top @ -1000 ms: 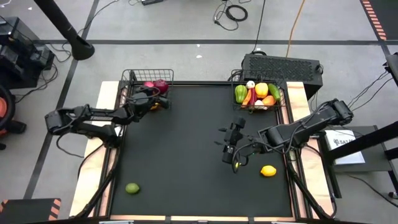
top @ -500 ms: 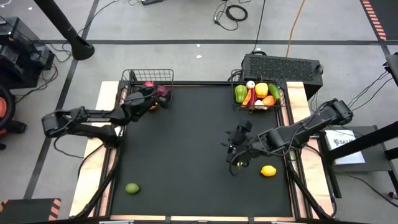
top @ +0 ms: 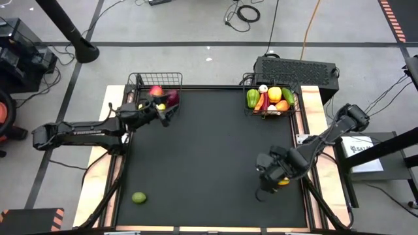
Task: Sort produce into baskets
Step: Put the yellow lemon into the left black wire basket
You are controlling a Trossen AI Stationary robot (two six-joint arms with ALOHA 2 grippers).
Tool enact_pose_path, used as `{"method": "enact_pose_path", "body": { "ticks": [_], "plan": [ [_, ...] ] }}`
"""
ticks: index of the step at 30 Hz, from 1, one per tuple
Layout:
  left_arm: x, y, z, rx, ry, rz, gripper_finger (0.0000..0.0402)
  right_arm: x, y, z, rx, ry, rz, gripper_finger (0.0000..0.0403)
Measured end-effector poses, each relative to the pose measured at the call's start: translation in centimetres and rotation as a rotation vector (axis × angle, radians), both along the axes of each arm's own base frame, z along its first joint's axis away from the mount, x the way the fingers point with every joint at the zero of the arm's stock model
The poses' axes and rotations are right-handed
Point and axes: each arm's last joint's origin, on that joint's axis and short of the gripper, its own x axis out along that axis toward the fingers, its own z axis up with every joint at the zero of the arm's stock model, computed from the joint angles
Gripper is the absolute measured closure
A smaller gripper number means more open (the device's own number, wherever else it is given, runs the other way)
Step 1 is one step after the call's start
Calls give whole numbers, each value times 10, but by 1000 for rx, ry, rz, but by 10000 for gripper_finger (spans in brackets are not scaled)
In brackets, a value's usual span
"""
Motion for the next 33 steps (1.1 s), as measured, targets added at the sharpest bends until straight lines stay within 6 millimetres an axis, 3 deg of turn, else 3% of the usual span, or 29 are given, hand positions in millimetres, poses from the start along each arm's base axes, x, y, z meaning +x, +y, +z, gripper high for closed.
{"method": "enact_pose_path", "body": {
  "ticks": [8, 15, 22, 27, 33],
  "plan": [
    [-1, -7, 3, 17, -3, -42, 6, -16, 25, -19, -52, 173, 91, 52],
    [0, -11, 3, 18, -1, -66, 6, -27, 34, -58, -61, 403, 138, 49],
    [0, -11, 2, 18, 6, -66, 6, -38, 34, -85, -63, 454, 187, 50],
    [0, -11, 2, 21, 10, -66, 6, -42, 30, -97, -47, 473, 201, 91],
    [0, -11, 2, 38, 25, -82, 6, -39, 32, -95, -34, 452, 172, 171]
  ]
}}
